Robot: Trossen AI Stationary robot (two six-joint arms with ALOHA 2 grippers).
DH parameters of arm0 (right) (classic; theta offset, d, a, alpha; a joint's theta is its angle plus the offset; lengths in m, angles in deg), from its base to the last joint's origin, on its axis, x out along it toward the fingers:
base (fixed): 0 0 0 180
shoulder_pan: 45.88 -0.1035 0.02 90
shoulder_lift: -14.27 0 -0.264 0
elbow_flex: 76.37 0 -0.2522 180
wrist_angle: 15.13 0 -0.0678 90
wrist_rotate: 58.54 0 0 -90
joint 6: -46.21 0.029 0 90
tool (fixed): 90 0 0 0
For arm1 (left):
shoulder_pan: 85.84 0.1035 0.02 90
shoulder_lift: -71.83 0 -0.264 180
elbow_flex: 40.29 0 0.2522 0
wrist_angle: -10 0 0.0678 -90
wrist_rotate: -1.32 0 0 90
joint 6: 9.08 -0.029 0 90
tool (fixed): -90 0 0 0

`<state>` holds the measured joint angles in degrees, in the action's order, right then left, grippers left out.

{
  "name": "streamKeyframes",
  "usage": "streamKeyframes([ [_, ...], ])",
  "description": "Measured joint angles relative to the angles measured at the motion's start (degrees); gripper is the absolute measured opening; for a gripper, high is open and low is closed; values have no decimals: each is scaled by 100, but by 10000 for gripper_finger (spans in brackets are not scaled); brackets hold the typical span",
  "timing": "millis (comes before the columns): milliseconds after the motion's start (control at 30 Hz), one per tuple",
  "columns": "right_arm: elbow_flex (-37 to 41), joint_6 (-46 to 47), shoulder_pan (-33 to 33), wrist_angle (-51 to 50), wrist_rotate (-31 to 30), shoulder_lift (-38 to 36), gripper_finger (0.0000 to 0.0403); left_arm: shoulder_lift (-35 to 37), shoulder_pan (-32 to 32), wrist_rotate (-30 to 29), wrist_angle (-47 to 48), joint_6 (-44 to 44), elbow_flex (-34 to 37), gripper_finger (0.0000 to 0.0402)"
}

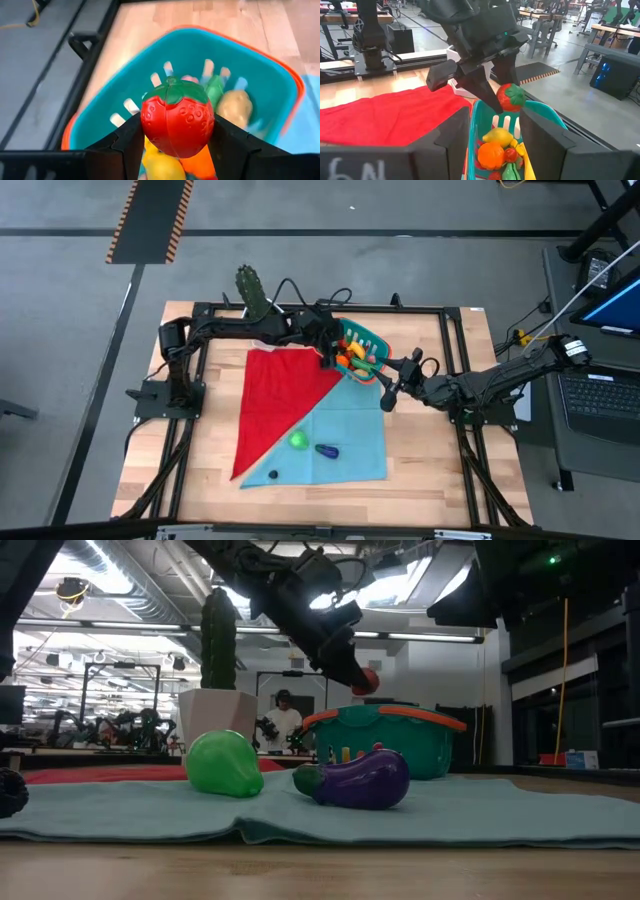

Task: Pick and placing Produce into tupperware
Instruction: Put the red strawberry into the blue basket

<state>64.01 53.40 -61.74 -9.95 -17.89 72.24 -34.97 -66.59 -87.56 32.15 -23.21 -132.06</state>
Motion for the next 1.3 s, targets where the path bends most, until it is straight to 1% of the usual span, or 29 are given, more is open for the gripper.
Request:
streamKeyframes([
  [200, 0, -4, -2, -21, 0, 0, 174, -121, 80, 20, -184, 14, -10, 177],
  [300, 0, -8, 0, -22, 0, 0, 174, -216, 139, 264, -88, 36, -64, 177],
  [367, 0, -14, 0, -20, 0, 0, 174, -368, 142, 329, -116, 42, -248, 177],
  [467, -2, -12, -2, -51, 0, 0, 174, -649, 142, 350, 114, 33, -627, 177],
  [600, -2, -9, -2, -87, 0, 0, 174, -1042, 142, 354, 705, -108, -1158, 177],
  [767, -2, -14, -2, -129, 2, 0, 174, -1387, 142, 384, 1205, -153, -1609, 181],
  [833, -2, -16, -2, -140, 2, 0, 174, -1484, 142, 409, 1256, -206, -1676, 181],
  [1033, -2, -15, -2, -168, 2, 0, 174, -1487, 142, 419, 1337, -297, -1679, 180],
  [1300, -2, -11, -2, -168, 2, 0, 174, -1487, 153, 355, 1283, -306, -1679, 197],
])
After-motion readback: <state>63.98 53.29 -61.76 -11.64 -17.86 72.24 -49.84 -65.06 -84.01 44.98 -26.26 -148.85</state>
